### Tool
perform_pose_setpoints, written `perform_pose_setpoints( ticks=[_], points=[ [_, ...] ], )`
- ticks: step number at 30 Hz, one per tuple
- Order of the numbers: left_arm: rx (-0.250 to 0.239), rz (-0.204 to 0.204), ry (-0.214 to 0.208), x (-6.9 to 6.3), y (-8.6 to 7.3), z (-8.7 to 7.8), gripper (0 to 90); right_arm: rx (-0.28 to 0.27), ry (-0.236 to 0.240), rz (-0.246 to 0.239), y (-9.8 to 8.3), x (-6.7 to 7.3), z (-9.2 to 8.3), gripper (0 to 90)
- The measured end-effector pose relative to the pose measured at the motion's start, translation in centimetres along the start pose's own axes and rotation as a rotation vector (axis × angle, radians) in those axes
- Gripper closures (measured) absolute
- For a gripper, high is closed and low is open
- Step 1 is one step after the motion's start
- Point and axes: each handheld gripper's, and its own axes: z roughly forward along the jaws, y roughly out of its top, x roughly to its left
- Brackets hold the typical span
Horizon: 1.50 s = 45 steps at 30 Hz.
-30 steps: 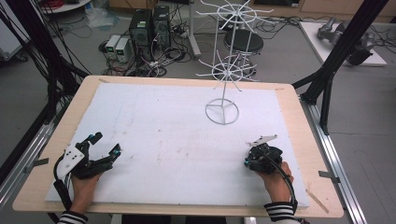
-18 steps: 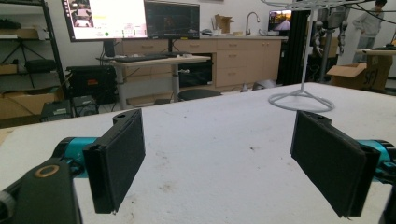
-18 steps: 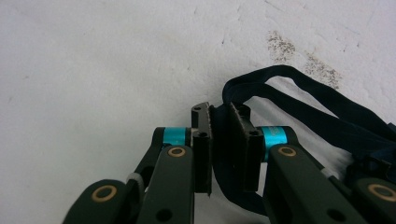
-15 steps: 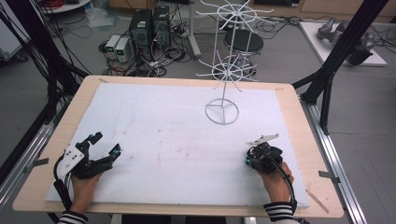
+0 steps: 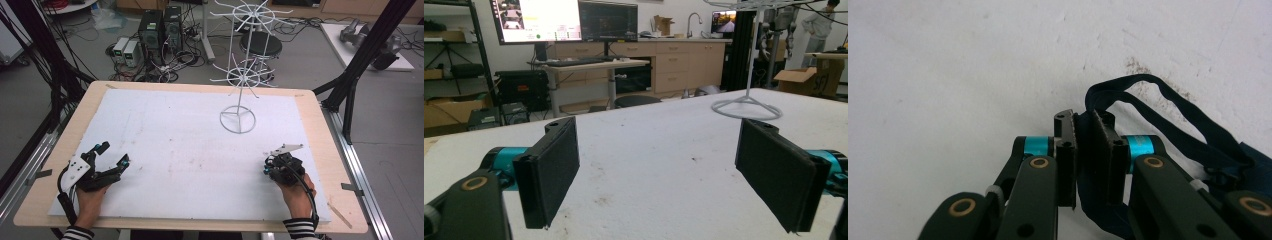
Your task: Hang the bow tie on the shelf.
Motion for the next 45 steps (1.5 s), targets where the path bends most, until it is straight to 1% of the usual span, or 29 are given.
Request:
perform_pose_setpoints(
  ticks=[3,4,5,8,13,14,15,16,18,23,24,26,32,34,35,37,42,45],
  points=[
    [0.0,-0.001,-0.001,0.0,0.0,0.0,18.1,-0.016,0.002,0.004,0.1,0.0,-0.1,80.9],
    [0.0,0.0,0.0,0.0,0.0,0.0,18.1,-0.035,0.0,0.008,0.1,0.0,-0.4,81.0],
    [0.0,-0.002,-0.001,0.0,0.0,0.0,18.1,-0.035,0.0,0.008,0.1,0.0,-0.4,81.0],
    [-0.001,-0.003,0.0,0.0,0.0,0.0,18.1,-0.067,-0.002,0.02,0.3,0.0,-0.8,81.0],
    [-0.001,-0.002,-0.002,0.0,0.0,0.0,18.1,-0.093,-0.004,0.032,0.5,0.0,-1.2,81.0],
    [-0.001,-0.002,-0.001,0.0,0.0,0.0,18.1,-0.118,-0.004,0.04,0.6,0.0,-1.4,81.0],
    [0.0,-0.001,-0.001,0.0,0.0,0.0,18.1,-0.118,-0.004,0.04,0.6,0.0,-1.4,81.0],
    [-0.001,-0.002,-0.002,0.0,0.0,0.0,18.1,-0.13,-0.001,0.049,0.7,0.0,-1.6,81.0],
    [-0.001,-0.002,-0.002,0.0,0.0,0.0,18.1,-0.173,0.005,0.068,0.8,-0.1,-1.9,81.0],
    [-0.001,-0.002,-0.001,0.0,0.0,0.0,18.2,-0.216,0.008,0.083,1.2,-0.3,-2.6,81.0],
    [0.0,-0.001,-0.002,0.0,0.0,0.0,18.2,-0.231,0.0,0.087,1.4,-0.4,-2.8,81.0],
    [0.0,-0.001,-0.002,0.0,0.0,0.0,18.2,-0.255,-0.001,0.094,1.6,-0.5,-3.1,81.0],
    [0.0,-0.001,-0.002,0.0,0.0,0.0,18.2,-0.332,0.005,0.126,2.0,-0.7,-3.9,80.9],
    [0.0,0.0,-0.002,0.0,0.0,0.0,18.2,-0.362,0.006,0.141,2.0,-0.9,-4.1,81.0],
    [0.0,-0.001,-0.002,0.0,0.0,0.0,18.2,-0.366,0.005,0.154,2.0,-0.9,-4.2,81.0],
    [0.0,-0.001,-0.002,0.0,0.0,0.1,18.2,-0.392,0.0,0.16,2.0,-1.0,-4.3,81.0],
    [0.0,-0.001,-0.001,0.0,0.0,0.0,18.2,-0.455,0.005,0.202,2.3,-1.0,-4.8,81.0],
    [0.0,-0.001,-0.002,0.0,0.0,0.1,18.2,-0.496,-0.013,0.212,2.6,-1.1,-5.1,81.0]
  ],
)
